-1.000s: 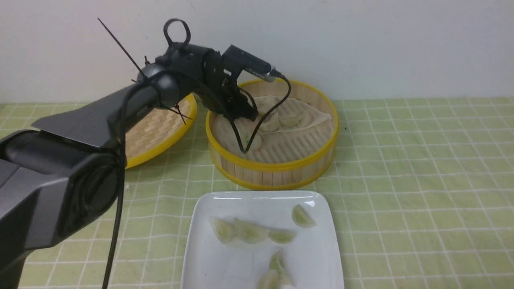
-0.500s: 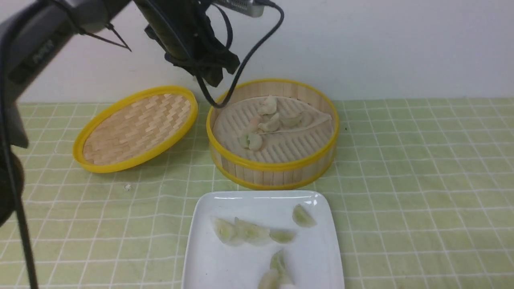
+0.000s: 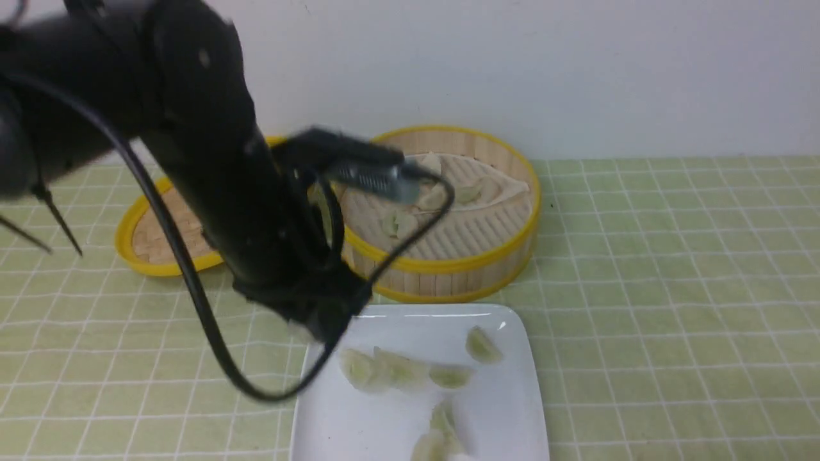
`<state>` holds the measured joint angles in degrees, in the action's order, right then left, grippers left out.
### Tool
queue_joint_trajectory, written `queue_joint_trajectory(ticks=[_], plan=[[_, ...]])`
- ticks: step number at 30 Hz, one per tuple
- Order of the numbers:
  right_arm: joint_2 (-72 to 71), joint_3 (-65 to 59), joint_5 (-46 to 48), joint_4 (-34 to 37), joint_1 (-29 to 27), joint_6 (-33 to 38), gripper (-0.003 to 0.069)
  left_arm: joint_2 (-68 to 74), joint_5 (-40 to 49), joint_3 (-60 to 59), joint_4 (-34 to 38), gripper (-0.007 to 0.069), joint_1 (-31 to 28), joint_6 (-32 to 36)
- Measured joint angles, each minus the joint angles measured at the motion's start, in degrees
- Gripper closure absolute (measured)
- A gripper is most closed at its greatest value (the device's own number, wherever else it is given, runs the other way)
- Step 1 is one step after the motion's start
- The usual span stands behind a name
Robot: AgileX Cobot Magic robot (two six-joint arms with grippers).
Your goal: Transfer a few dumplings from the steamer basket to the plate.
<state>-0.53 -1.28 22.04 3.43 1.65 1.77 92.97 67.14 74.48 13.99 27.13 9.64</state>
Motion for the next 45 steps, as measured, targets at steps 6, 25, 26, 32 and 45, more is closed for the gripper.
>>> queue_joint_trajectory(ticks=[6,25,26,32,45], plan=[[0.00,0.00,0.05,0.00,0.00,0.00,0.0673,2.54,-13.26,-10.90,1.66,0.0398,5.52,1.31],[0.00,0.00,0.05,0.00,0.00,0.00,0.0673,11.11,-23.65,-8.22,3.77,0.0106,6.30,1.37],[0.00,0.00,0.05,0.00,0.00,0.00,0.0673,11.11,-21.35,-6.62,3.77,0.0109,6.30,0.80],[0.00,0.00,0.05,0.00,0.00,0.00,0.0673,8.98,-10.37,4.40,2.83,0.0344,6.30,-1.09],[0.00,0.00,0.05,0.00,0.00,0.00,0.0673,-18.66,-14.93,6.76,2.50,0.0631,6.24,-1.26]])
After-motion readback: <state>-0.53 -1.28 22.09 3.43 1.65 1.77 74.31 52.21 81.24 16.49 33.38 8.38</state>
